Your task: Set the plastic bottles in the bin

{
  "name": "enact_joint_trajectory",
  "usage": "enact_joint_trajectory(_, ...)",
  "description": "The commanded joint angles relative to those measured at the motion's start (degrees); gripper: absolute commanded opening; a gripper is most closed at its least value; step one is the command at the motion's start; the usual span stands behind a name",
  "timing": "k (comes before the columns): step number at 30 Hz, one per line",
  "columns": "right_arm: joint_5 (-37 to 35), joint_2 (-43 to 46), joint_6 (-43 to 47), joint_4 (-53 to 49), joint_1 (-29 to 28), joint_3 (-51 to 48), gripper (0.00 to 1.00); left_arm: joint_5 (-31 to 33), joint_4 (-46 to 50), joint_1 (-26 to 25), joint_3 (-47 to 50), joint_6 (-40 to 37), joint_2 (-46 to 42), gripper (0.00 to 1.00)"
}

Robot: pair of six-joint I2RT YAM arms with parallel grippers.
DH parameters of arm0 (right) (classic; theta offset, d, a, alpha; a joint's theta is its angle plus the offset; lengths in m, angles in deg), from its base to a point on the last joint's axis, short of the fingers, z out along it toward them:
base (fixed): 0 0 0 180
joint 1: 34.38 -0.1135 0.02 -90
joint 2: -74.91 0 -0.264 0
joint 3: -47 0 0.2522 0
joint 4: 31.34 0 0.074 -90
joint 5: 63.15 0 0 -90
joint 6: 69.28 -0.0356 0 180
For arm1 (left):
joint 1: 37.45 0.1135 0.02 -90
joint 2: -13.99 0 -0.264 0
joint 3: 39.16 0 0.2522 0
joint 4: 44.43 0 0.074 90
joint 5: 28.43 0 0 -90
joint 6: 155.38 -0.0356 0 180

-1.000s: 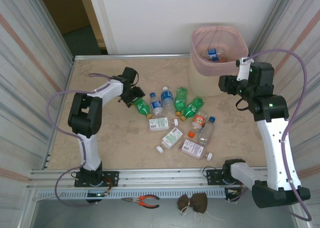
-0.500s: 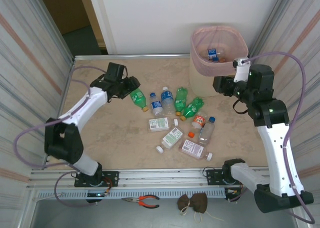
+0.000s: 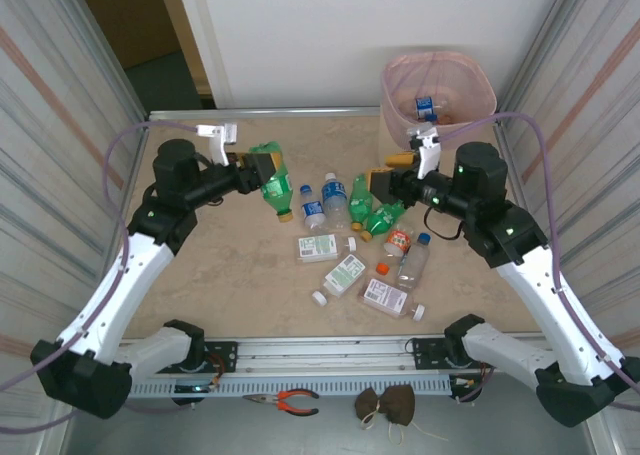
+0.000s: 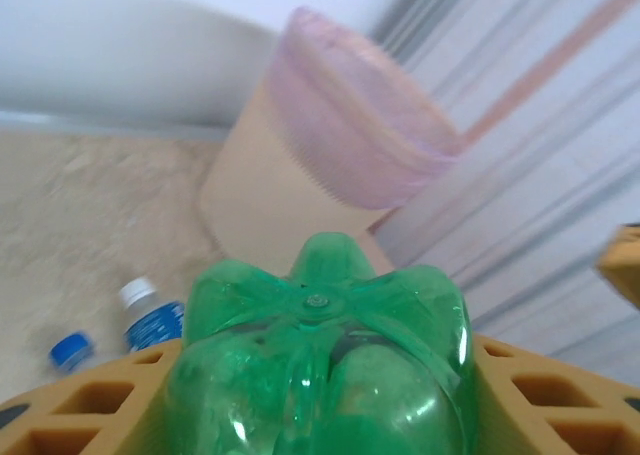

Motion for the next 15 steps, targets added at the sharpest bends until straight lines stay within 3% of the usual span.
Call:
enact_joint_trajectory(1, 1.3, -0.4, -0.6, 6.9, -4.1, -1.1, 0.61, -8.6, -8.9, 0.4, 1.3, -2.7, -3.4, 0.54)
enact_joint_trajectory(11, 1.9, -4.4, -0.5, 16.1, -16.2, -0.5, 0.64, -19.2, -15.9, -1.5, -0.7, -2.2, -6.2, 0.53)
enact_joint_trajectory(15, 4.3, -7.3, -0.5, 18.1, -18.3, 1.4, 0.71, -21.7, -16.2, -4.1, -2.3, -3.7, -5.6, 0.53)
